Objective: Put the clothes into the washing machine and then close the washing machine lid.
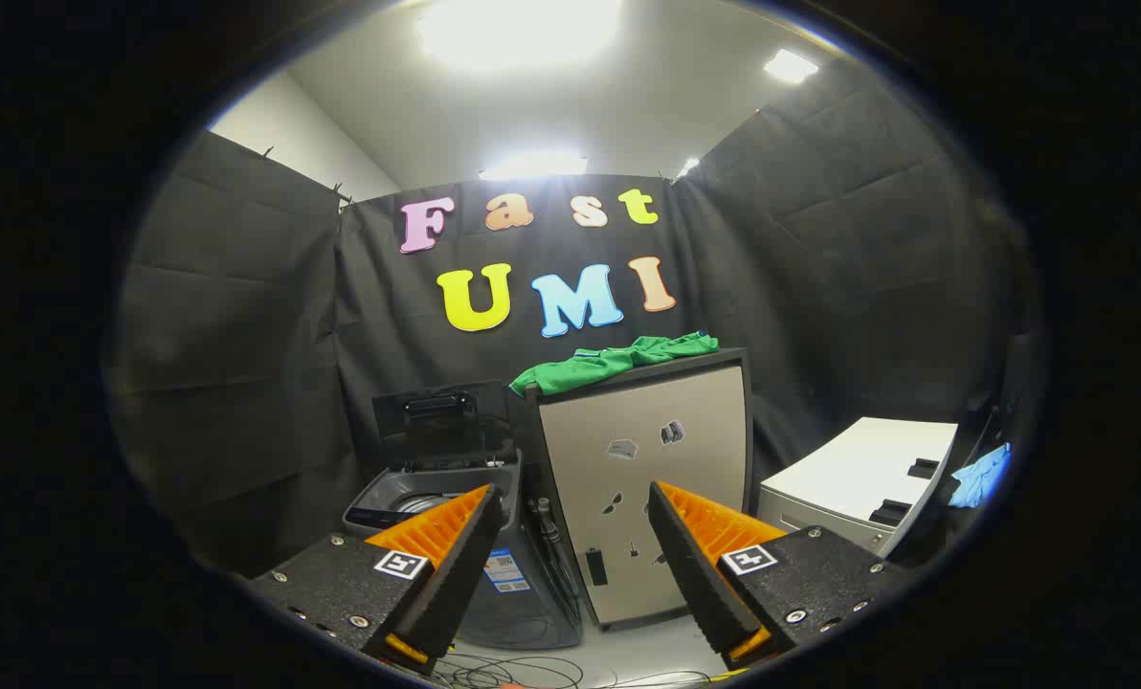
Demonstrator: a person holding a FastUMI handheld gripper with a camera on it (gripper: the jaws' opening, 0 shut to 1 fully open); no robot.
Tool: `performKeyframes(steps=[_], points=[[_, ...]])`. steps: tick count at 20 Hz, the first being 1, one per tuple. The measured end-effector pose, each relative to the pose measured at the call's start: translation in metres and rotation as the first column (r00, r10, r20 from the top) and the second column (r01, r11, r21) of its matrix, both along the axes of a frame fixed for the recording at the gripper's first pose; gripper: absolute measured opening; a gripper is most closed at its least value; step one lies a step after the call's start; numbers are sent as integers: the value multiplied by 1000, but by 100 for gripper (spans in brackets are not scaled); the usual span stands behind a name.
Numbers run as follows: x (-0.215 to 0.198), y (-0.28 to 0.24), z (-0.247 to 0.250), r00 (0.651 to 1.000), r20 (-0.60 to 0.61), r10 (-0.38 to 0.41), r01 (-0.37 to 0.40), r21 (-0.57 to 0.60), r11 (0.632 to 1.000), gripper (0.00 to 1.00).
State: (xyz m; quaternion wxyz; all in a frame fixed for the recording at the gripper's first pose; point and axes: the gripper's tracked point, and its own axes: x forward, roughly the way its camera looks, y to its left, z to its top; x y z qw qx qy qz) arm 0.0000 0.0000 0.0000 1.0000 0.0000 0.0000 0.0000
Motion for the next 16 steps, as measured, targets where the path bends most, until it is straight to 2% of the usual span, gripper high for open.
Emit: performKeyframes(steps=[16], points=[[10,-26,3,997,-3,-75,75,14,997,95]])
